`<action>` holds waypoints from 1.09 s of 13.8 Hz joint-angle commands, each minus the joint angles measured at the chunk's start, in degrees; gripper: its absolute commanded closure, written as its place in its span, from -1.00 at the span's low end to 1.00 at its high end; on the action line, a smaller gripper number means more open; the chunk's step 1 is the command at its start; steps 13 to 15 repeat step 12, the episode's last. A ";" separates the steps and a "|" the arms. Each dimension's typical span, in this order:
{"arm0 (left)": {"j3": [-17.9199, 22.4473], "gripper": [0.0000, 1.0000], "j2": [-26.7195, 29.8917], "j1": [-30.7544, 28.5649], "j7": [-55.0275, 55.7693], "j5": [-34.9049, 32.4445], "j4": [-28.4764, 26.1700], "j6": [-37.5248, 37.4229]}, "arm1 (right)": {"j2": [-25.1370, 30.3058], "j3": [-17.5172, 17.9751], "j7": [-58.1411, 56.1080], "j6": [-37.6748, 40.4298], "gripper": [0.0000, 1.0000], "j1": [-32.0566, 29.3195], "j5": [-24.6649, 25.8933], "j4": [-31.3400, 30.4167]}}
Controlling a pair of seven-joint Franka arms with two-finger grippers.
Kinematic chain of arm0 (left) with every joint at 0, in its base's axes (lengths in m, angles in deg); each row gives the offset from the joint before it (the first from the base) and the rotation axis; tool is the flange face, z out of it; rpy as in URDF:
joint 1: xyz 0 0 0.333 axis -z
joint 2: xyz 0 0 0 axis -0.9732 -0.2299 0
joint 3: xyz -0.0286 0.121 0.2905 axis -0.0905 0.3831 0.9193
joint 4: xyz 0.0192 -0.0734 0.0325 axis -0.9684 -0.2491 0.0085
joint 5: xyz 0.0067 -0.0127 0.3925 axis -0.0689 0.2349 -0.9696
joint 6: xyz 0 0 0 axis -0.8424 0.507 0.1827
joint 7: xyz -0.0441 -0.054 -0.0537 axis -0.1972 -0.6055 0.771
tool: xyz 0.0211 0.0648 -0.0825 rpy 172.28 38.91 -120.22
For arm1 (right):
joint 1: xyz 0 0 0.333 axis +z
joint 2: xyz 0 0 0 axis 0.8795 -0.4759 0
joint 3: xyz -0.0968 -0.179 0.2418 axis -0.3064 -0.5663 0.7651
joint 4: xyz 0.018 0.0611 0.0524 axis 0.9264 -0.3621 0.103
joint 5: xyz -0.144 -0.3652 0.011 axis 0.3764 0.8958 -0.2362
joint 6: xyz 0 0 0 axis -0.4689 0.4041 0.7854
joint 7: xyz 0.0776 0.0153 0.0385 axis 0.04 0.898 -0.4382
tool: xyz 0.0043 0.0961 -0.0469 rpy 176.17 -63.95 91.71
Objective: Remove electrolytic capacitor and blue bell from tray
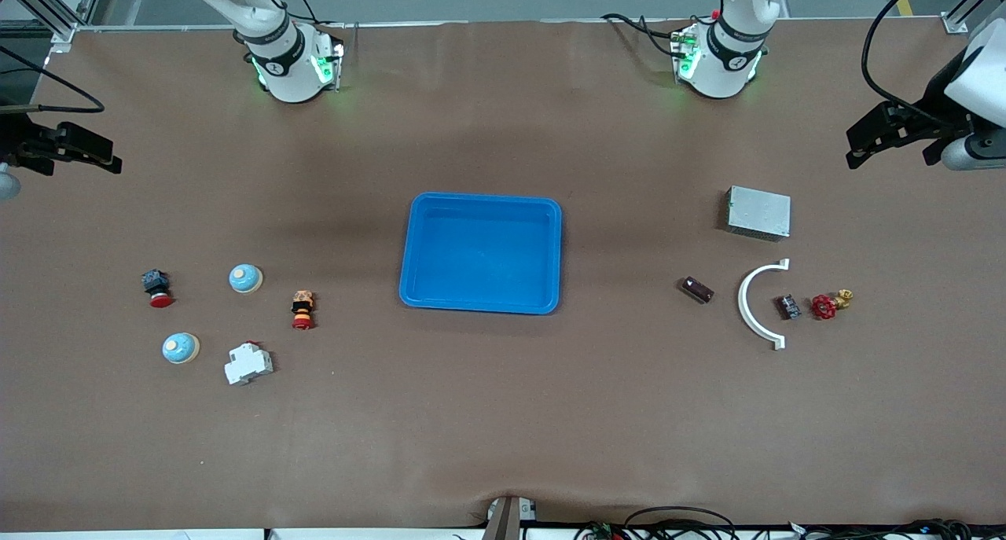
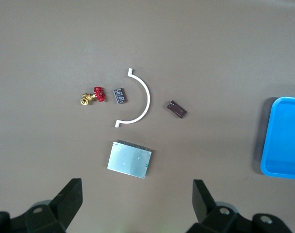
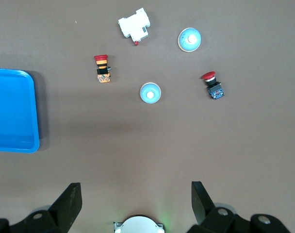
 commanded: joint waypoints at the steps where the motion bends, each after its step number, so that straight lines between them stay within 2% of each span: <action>1: 0.28 -1.00 0.96 -0.55 -1.52 1.00 0.54 -0.82 | -0.59 0.48 0.88 0.39 -1.00 -0.34 0.12 1.52; 9: -0.34 -1.00 -0.18 0.24 -0.91 0.55 1.86 -0.82 | 0.02 0.48 1.06 -2.34 -1.00 -0.43 -0.40 1.52; 15: -0.34 -1.00 -0.01 -0.29 -1.70 1.08 1.86 -1.95 | 0.11 0.48 5.62 -2.08 -1.00 -0.25 -0.41 1.26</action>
